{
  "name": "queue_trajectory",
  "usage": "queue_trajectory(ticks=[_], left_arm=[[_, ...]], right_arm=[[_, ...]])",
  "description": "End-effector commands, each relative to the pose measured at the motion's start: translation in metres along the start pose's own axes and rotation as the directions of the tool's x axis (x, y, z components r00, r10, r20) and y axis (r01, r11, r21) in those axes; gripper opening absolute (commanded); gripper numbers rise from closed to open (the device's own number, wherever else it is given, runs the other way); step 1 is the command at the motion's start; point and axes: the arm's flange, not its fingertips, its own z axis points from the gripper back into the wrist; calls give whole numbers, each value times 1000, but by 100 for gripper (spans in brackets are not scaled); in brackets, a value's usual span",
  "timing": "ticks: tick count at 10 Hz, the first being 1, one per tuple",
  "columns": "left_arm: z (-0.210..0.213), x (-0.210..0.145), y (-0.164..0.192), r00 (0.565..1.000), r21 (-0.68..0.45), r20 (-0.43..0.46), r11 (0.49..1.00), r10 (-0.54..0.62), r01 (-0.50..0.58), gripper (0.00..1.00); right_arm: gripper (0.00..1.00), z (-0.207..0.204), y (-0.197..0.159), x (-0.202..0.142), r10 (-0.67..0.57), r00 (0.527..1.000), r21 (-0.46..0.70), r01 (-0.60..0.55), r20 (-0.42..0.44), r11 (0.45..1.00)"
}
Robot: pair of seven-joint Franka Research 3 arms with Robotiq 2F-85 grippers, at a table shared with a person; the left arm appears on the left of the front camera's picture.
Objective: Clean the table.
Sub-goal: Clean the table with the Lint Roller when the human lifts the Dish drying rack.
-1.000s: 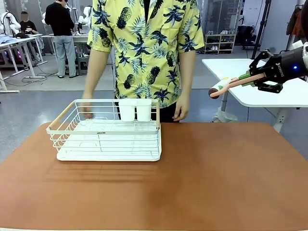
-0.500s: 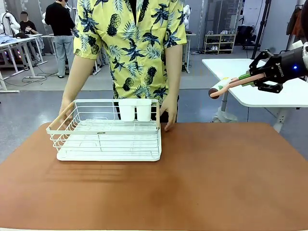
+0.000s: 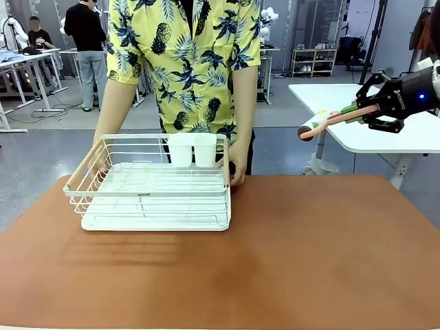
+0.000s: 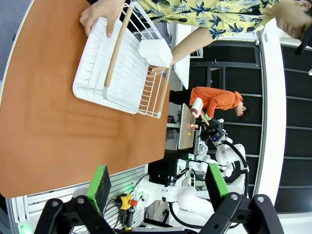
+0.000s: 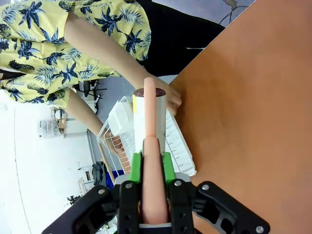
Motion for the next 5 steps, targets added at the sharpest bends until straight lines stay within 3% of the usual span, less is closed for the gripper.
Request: queue_trajectory(ticks=[1, 5], left_arm=[[1, -3, 1, 1000, -9, 6, 1000, -15, 15, 100], [1, -3, 1, 1000, -9, 6, 1000, -15, 15, 100]], right_arm=[[0, 0, 1, -1, 1, 1000, 1, -1, 0, 1000], [0, 0, 1, -1, 1, 1000, 1, -1, 0, 1000]])
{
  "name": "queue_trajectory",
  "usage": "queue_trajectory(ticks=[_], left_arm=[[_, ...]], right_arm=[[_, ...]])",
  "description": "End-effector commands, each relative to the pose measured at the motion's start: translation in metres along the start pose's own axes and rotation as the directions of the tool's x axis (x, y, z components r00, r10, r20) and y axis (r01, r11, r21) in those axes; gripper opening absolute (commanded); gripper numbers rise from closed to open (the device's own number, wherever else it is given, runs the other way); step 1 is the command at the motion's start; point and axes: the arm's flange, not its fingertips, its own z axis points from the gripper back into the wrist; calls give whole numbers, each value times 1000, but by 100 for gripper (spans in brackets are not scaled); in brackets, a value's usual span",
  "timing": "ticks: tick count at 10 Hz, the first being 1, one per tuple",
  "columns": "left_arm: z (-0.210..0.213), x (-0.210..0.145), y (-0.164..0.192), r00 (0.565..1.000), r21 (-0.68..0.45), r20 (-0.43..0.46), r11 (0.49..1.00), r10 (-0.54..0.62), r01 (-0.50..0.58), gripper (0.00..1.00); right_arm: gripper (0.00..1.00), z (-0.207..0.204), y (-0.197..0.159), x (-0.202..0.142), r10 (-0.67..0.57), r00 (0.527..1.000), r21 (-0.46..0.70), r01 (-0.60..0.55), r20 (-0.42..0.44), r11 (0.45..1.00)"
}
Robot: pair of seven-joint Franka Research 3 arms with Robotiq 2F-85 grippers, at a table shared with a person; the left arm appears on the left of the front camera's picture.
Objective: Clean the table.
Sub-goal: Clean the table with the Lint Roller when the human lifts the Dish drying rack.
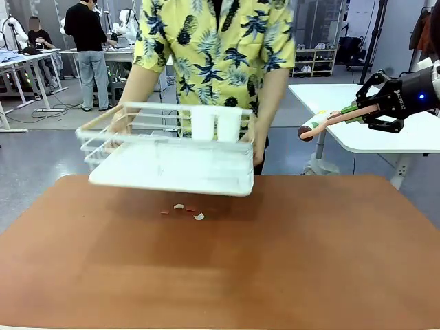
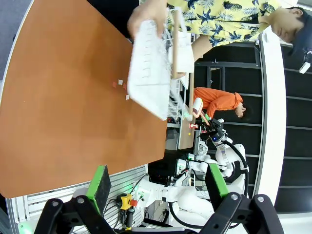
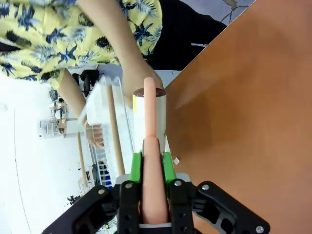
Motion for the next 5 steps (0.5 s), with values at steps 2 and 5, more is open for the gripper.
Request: queue_trajectory(ticks=[2, 5], left_arm=[[1, -3, 1, 1000, -9, 6, 1000, -15, 15, 100], [1, -3, 1, 1000, -9, 6, 1000, -15, 15, 100]], right_arm=[[0, 0, 1, -1, 1, 1000, 1, -1, 0, 1000], [0, 0, 1, -1, 1, 1000, 1, -1, 0, 1000]])
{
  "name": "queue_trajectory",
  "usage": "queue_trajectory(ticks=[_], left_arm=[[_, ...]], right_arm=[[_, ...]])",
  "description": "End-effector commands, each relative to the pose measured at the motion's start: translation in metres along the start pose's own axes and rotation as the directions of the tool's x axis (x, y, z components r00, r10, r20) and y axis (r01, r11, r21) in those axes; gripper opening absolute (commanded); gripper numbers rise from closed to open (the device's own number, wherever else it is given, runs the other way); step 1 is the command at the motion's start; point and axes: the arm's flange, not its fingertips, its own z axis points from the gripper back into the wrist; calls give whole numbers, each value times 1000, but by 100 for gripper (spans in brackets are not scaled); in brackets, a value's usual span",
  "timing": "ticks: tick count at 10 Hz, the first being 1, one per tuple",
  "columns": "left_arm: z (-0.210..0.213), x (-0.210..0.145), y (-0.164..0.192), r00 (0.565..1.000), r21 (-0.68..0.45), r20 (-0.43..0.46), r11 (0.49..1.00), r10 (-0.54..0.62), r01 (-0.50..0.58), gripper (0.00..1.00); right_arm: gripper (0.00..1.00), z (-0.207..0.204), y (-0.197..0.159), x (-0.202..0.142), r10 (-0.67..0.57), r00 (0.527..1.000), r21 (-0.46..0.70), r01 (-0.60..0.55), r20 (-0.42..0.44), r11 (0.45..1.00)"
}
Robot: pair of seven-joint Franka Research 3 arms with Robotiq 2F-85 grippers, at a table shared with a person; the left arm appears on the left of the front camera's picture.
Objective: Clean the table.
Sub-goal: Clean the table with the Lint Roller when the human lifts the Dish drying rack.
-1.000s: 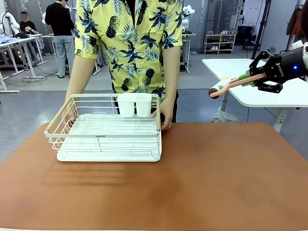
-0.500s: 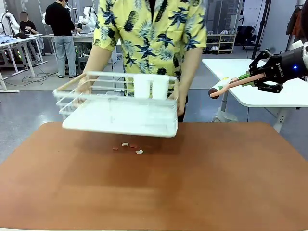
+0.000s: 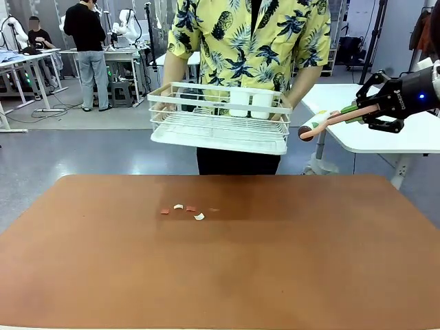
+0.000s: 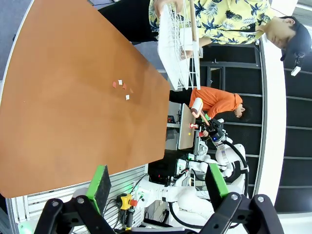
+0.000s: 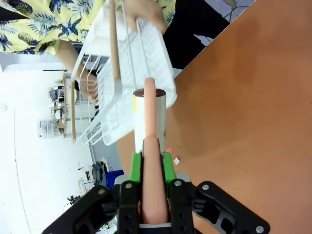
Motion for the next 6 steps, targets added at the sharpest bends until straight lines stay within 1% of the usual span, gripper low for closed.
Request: queue_trajectory(ticks=[1, 5, 6], left_arm=[[1, -3, 1, 1000, -9, 6, 1000, -15, 15, 100], [1, -3, 1, 1000, -9, 6, 1000, -15, 15, 100], [1, -3, 1, 1000, -9, 6, 1000, -15, 15, 100]], right_arm=[[0, 0, 1, -1, 1, 1000, 1, -1, 0, 1000], [0, 0, 1, -1, 1, 1000, 1, -1, 0, 1000], [21, 0, 0, 0, 0, 1000, 0, 0, 0, 1000]])
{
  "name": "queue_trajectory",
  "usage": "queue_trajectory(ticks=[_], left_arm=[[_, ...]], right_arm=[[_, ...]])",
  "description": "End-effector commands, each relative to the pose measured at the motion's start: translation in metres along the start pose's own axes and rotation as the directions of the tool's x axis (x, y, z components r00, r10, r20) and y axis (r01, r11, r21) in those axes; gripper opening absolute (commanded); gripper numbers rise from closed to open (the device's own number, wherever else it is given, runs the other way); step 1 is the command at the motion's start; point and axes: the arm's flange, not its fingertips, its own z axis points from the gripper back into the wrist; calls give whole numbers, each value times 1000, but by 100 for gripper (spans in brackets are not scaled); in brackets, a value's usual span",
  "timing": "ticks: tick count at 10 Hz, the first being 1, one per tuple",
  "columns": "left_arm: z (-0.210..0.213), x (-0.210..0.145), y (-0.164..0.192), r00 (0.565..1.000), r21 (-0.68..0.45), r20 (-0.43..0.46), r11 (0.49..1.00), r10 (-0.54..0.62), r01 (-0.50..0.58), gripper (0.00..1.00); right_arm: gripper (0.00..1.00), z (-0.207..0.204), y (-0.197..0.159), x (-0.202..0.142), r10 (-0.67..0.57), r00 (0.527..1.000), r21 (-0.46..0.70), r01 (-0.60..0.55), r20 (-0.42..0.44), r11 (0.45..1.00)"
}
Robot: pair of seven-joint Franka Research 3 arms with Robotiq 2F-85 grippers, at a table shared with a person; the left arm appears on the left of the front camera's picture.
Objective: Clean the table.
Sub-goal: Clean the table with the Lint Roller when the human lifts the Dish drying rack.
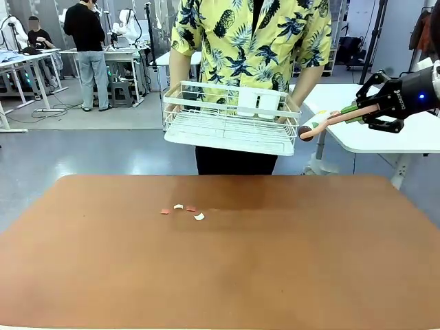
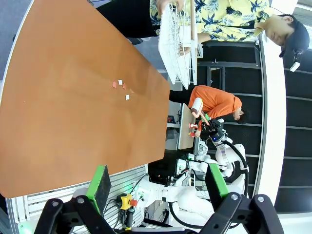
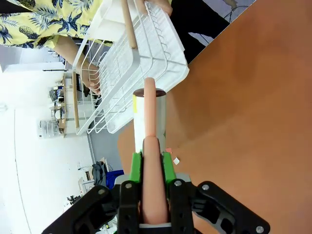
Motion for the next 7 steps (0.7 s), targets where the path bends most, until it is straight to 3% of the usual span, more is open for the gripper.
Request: queue_trajectory(ticks=[1, 3, 4, 6, 7], left_arm=[[1, -3, 1, 1000, -9, 6, 1000, -15, 15, 100], [1, -3, 1, 1000, -9, 6, 1000, -15, 15, 100], [1, -3, 1, 1000, -9, 6, 1000, -15, 15, 100], [1, -3, 1, 1000, -9, 6, 1000, -15, 15, 100], [1, -3, 1, 1000, -9, 6, 1000, -15, 15, 100]], right_arm=[[21, 1, 4, 2, 62, 997, -21, -63, -50, 998], [21, -4, 22, 28, 208, 943, -79, -236, -258, 969], [21, -23, 29, 46, 260, 885, -92, -317, -386, 944], [21, -71, 52, 79, 311, 778, -98, -428, -546, 899], [21, -96, 49, 80, 327, 769, -125, -462, -549, 878]])
